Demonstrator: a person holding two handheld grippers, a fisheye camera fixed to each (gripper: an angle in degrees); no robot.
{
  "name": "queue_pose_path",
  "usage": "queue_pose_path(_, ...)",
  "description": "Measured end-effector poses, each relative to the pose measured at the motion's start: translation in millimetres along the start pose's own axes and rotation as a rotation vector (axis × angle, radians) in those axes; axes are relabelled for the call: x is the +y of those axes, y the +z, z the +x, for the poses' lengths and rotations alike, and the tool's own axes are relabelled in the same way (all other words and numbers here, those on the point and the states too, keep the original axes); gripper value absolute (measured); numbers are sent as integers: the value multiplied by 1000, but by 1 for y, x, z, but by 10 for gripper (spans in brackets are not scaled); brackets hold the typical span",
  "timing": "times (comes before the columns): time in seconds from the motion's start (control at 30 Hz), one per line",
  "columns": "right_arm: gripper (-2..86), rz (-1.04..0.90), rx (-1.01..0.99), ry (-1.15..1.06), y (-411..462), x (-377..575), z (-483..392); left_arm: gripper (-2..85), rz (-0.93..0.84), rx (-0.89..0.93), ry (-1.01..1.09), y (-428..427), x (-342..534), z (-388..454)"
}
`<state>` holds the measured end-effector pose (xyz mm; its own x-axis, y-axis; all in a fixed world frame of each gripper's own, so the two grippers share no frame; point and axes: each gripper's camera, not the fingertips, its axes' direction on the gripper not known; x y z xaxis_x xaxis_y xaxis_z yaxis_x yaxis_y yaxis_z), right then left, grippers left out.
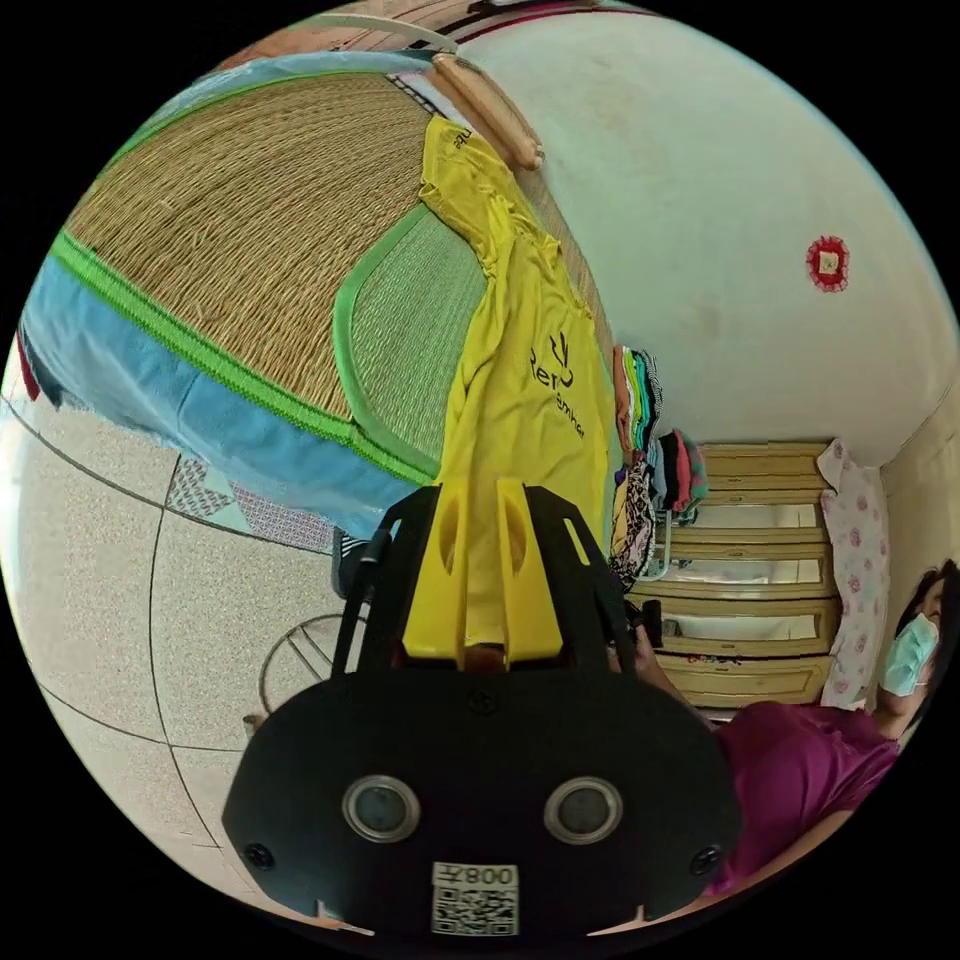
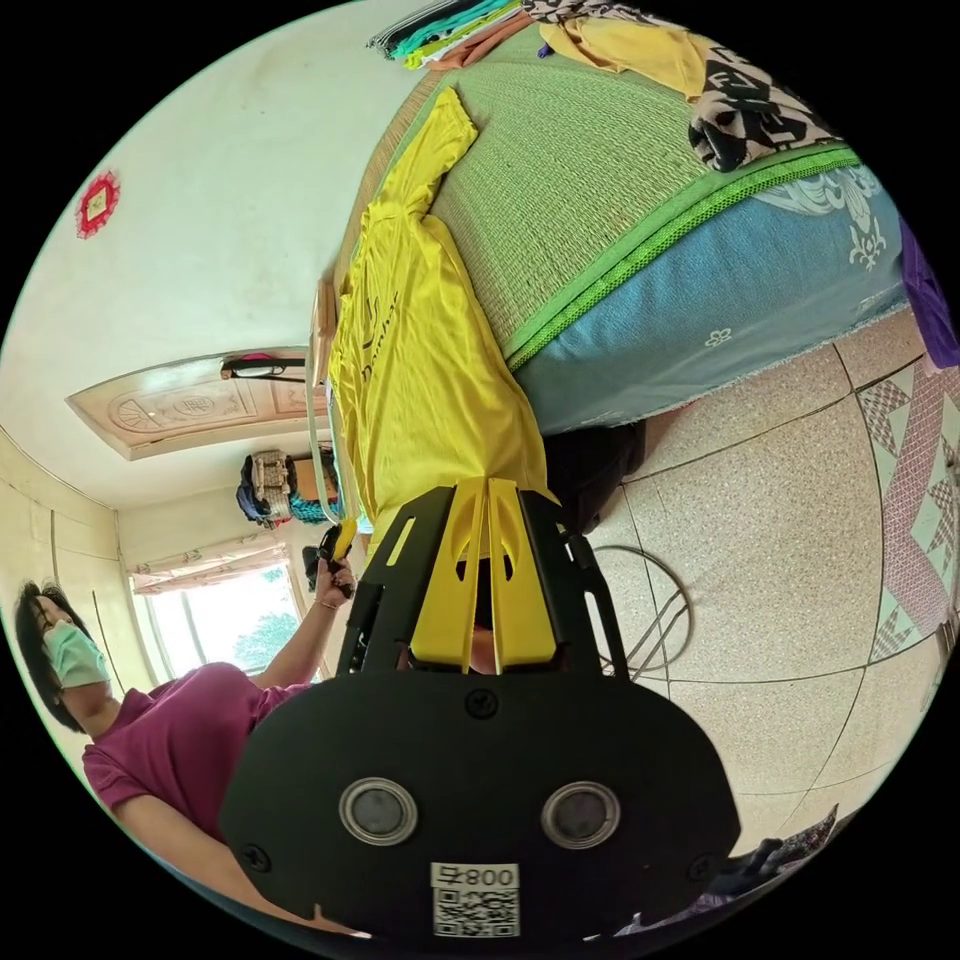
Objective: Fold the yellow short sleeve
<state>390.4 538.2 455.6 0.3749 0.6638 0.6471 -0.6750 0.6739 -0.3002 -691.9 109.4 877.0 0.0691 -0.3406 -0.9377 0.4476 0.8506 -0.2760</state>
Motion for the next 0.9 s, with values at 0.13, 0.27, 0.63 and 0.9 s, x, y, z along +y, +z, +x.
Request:
queue_pose_path(0.13, 3, 0, 30, 10, -10, -13, -7, 66, -63, -129, 107, 25, -52, 34)
queue_pose_path(0.27, 3, -17, 63, 16, -16, -27, -14, 59, -59, -232, 109, 43, -93, 54)
queue_pose_path(0.63, 3, -105, 121, 78, 9, -68, -24, 13, 52, -312, 78, 67, -198, 91)
queue_pose_path(0.9, 3, -131, 123, 104, 21, -87, -28, 1, 34, -482, 82, 65, -253, 114)
